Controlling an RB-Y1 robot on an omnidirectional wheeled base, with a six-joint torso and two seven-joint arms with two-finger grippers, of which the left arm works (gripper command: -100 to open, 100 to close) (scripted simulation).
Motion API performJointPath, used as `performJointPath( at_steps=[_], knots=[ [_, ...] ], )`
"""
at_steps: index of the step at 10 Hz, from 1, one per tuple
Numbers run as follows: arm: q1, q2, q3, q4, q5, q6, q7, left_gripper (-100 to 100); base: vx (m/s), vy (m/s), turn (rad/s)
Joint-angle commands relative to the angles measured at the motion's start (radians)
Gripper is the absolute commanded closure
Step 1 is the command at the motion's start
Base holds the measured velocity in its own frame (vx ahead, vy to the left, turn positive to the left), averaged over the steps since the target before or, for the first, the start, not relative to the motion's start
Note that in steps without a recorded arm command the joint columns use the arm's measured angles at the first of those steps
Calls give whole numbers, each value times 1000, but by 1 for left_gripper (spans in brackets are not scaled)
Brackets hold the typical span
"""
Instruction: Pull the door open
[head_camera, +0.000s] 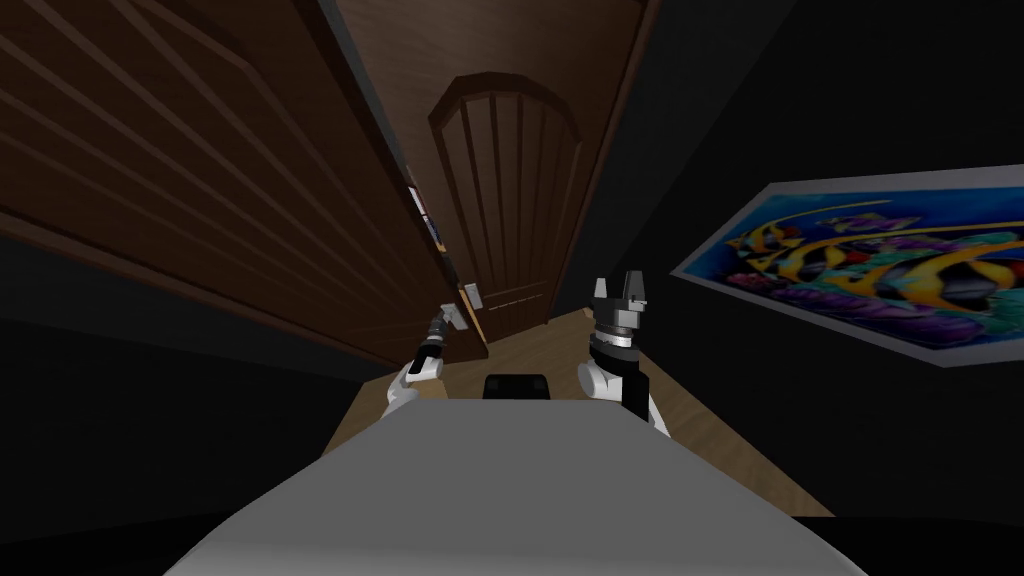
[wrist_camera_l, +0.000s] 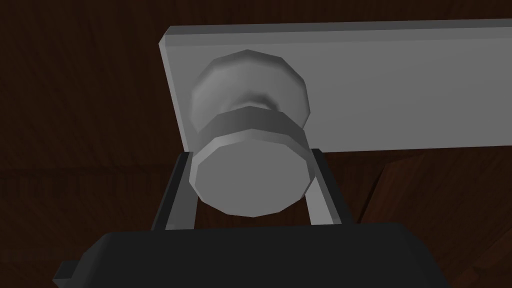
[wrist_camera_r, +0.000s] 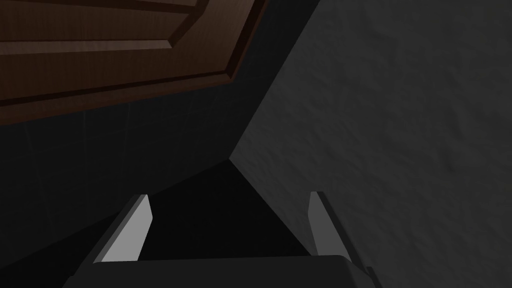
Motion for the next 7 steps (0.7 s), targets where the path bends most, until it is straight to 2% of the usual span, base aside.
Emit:
performJointPath(
  at_steps=[1, 3, 4, 7],
  knots=[
    [3, -3, -3, 2, 0, 1, 1, 100, -22, -3, 4],
    [3, -3, -3, 2, 0, 1, 1, 100, -9, -2, 3],
    [17, 15, -19, -7, 1, -7, 14, 100, -118, 78, -137],
    [41, 48, -53, -26, 2, -25, 42, 100, -218, 106, -170]
  ],
)
